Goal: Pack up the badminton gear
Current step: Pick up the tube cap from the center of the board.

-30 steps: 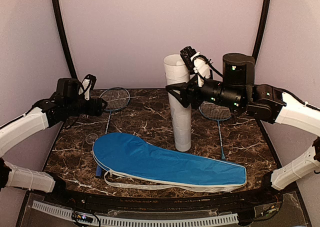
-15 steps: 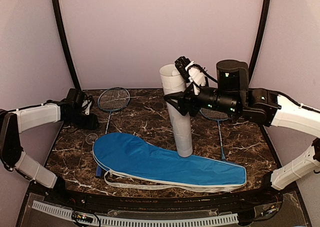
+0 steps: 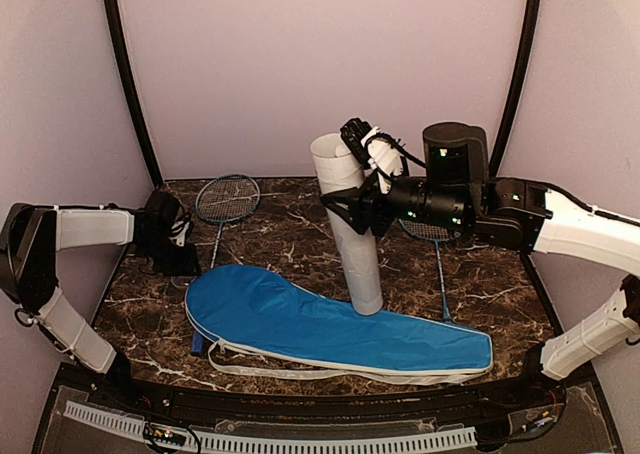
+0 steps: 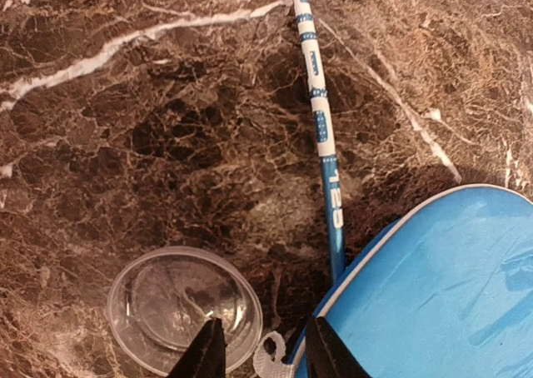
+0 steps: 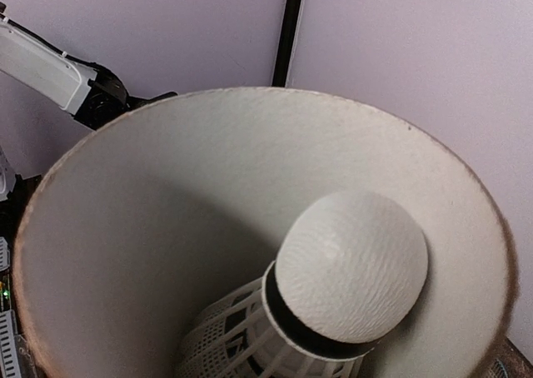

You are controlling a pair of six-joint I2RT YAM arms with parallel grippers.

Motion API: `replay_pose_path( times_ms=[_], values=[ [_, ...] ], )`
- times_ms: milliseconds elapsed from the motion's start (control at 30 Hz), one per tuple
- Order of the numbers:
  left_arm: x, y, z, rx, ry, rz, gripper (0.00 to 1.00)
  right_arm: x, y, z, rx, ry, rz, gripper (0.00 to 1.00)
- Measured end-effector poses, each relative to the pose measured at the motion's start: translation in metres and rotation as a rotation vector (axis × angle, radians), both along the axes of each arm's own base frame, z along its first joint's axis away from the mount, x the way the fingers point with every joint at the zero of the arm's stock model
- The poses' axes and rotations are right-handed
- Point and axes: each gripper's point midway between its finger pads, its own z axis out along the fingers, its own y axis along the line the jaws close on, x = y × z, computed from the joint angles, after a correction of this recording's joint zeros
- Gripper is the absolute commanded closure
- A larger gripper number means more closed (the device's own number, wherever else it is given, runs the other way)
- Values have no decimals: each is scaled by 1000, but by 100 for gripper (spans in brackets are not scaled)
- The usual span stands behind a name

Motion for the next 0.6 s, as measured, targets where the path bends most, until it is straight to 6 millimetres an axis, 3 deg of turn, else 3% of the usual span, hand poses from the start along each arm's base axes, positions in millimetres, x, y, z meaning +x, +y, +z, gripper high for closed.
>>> replay_pose_path(
  times_ms=[233,600],
  values=[
    [-4,-1,-18,-7,62,7,70,0,1,1,4,0,5,43],
    [-1,-2,-27,-4,90,7,77,-2,3,2,13,1,19,43]
  ],
)
